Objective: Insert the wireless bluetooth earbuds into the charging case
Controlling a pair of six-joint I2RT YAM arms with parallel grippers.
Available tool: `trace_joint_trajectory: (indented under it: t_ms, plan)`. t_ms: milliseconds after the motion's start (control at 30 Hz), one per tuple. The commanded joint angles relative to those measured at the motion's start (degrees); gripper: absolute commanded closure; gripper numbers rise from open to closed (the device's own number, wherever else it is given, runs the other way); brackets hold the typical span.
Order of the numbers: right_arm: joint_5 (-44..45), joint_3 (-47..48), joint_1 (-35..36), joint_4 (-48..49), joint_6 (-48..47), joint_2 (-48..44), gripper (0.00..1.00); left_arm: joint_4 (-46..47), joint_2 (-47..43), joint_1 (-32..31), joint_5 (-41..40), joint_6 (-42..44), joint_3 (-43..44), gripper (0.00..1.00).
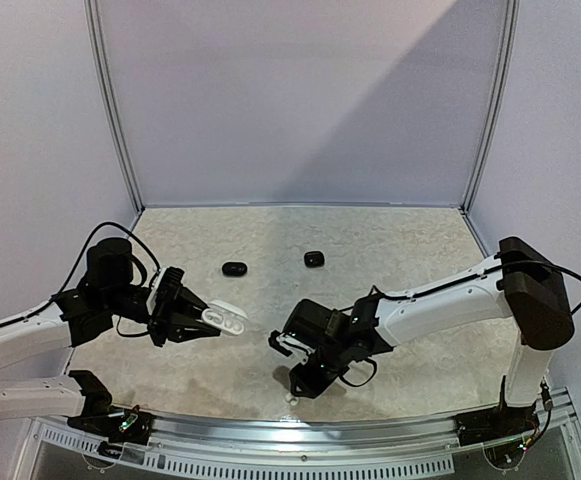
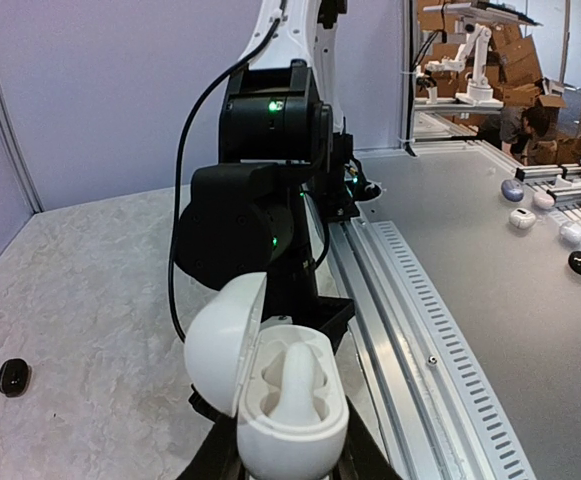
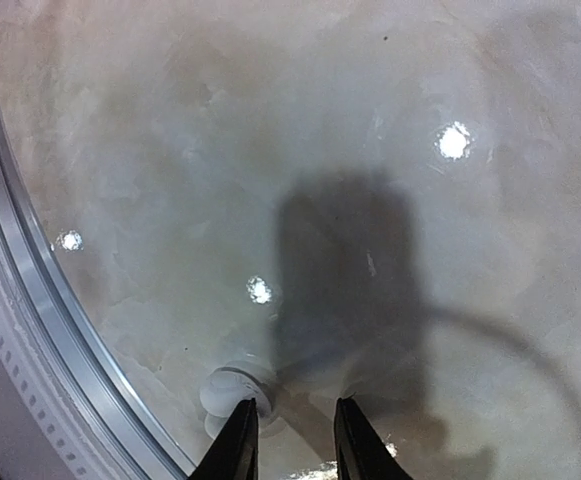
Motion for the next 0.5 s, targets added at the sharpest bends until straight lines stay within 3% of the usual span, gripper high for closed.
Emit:
trace_joint_trajectory:
  t_ms: [0, 467]
  plan:
    - [-2.25, -1.18, 0.07, 1.26, 1.17, 0.52, 0.74, -0.03, -0.55, 0.18, -0.44, 0.01, 0.22, 1.00]
    - [-5.76, -1.22, 2.54, 2.58, 2.22, 0.85, 0.77, -0.53, -0.86, 0.18, -0.55, 0.24, 0.26, 1.00]
